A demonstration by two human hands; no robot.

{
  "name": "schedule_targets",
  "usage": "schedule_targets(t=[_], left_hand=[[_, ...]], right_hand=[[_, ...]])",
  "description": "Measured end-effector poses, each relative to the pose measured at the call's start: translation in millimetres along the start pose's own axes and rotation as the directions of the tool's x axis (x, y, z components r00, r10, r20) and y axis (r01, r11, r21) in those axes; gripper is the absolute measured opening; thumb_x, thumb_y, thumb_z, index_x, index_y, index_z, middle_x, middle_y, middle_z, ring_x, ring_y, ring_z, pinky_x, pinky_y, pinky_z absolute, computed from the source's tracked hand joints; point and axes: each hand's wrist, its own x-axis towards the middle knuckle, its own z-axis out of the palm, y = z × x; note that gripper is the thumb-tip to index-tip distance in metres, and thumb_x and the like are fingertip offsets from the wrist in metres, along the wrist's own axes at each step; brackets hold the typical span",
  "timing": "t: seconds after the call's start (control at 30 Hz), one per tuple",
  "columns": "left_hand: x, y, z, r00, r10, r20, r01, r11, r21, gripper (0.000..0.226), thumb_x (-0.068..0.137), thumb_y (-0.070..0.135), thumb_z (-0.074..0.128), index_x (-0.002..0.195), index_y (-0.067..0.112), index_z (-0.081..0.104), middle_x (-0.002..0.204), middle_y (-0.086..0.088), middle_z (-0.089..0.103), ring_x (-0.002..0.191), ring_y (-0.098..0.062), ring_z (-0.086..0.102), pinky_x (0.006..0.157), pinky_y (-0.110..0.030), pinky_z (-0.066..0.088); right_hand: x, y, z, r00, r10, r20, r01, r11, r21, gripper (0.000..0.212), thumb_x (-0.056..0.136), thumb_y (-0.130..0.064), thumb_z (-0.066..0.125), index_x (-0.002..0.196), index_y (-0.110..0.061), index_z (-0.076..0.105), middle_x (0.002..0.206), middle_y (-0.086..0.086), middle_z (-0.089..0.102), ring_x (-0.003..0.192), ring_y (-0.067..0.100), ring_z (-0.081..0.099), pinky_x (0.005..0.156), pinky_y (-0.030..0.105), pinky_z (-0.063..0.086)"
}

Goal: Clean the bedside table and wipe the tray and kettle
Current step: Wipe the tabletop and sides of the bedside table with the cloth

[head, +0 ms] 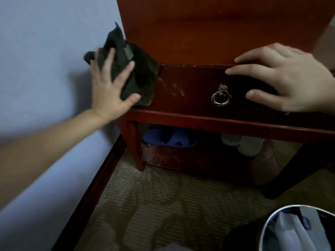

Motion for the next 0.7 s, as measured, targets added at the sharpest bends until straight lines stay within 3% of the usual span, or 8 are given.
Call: schedule_targets(t=[0.1,0.2,0.3,0.37,0.43,0.5,0.6,0.7], left_hand=[[11.3,78.4,14.7,0.993,-0.112,-0.04,0.107,0.989,-0.101,0.071,0.084,0.073,0.031,0.14,0.031,0.032,0.15,-0.014,0.021,0.136,-0.054,0.014,0.113,-0.048,-0.005],[19.9,87.6,16.7,0.994,0.036,-0.105,-0.046,0.994,-0.094,0.06,0.087,0.065,0.034,0.135,0.031,0.041,0.143,-0.009,0.022,0.133,-0.044,0.013,0.115,-0.033,-0.009],[10.3,35.5,9.6,0.98,0.179,-0.091,-0.177,0.984,0.032,0.055,0.091,0.062,0.035,0.143,0.049,0.021,0.144,-0.007,0.014,0.13,-0.046,0.018,0.116,-0.03,-0.011],[4.2,3.0,4.0,0.974,0.219,-0.065,-0.212,0.972,0.104,0.06,0.092,0.061,0.037,0.145,0.05,0.011,0.149,-0.005,0.007,0.129,-0.055,0.029,0.117,-0.03,-0.013],[3.2,-10.8,0.5,0.969,0.242,-0.044,-0.234,0.962,0.137,0.063,0.091,0.061,0.04,0.145,0.05,0.01,0.154,-0.001,0.0,0.125,-0.059,0.034,0.117,-0.031,-0.014],[7.3,-2.3,1.8,0.969,0.242,-0.04,-0.235,0.962,0.136,0.066,0.088,0.064,0.043,0.145,0.05,0.012,0.151,-0.006,0.008,0.129,-0.055,0.027,0.116,-0.032,-0.015],[24.4,47.9,10.3,0.954,0.297,-0.048,-0.293,0.952,0.085,0.066,0.084,0.069,0.047,0.143,0.047,0.027,0.144,-0.008,0.023,0.131,-0.044,0.017,0.115,-0.036,-0.011],[36.9,103.9,21.9,0.948,0.31,-0.072,-0.308,0.951,0.038,0.058,0.085,0.066,0.045,0.133,0.034,0.044,0.141,-0.005,0.029,0.131,-0.041,0.019,0.116,-0.037,-0.007]], right_hand=[[0.3,-0.3,-0.8,1.0,0.019,-0.002,-0.019,1.0,0.002,0.058,0.088,-0.053,0.029,0.138,-0.026,0.04,0.133,0.009,0.046,0.115,0.034,0.043,0.087,0.055,0.042],[-1.2,0.6,-0.2,1.0,0.007,0.006,-0.007,1.0,0.002,0.057,0.088,-0.053,0.03,0.137,-0.026,0.039,0.134,0.009,0.045,0.114,0.034,0.044,0.087,0.055,0.043],[-2.0,1.3,-2.2,1.0,0.018,0.011,-0.019,0.999,0.04,0.058,0.088,-0.054,0.03,0.138,-0.027,0.038,0.136,0.007,0.044,0.116,0.031,0.042,0.09,0.054,0.04],[-2.5,1.1,-3.4,1.0,0.018,0.005,-0.018,0.999,0.039,0.058,0.088,-0.054,0.03,0.138,-0.026,0.038,0.135,0.008,0.044,0.115,0.03,0.041,0.09,0.053,0.04],[-2.2,0.4,-3.4,1.0,0.013,0.012,-0.014,0.999,0.032,0.059,0.088,-0.054,0.03,0.138,-0.026,0.038,0.135,0.008,0.044,0.114,0.03,0.04,0.089,0.052,0.04],[-1.2,-0.3,-3.2,1.0,0.015,0.02,-0.015,0.999,0.031,0.059,0.087,-0.054,0.03,0.139,-0.026,0.037,0.135,0.009,0.043,0.114,0.029,0.039,0.088,0.05,0.04],[0.5,-1.2,-3.3,0.999,0.035,0.015,-0.035,0.998,0.043,0.058,0.088,-0.054,0.03,0.139,-0.026,0.037,0.134,0.008,0.044,0.114,0.028,0.038,0.088,0.049,0.04],[0.6,-0.5,-5.8,0.999,0.037,0.013,-0.038,0.998,0.054,0.057,0.089,-0.052,0.028,0.139,-0.025,0.035,0.134,0.008,0.044,0.115,0.028,0.038,0.089,0.048,0.039]])
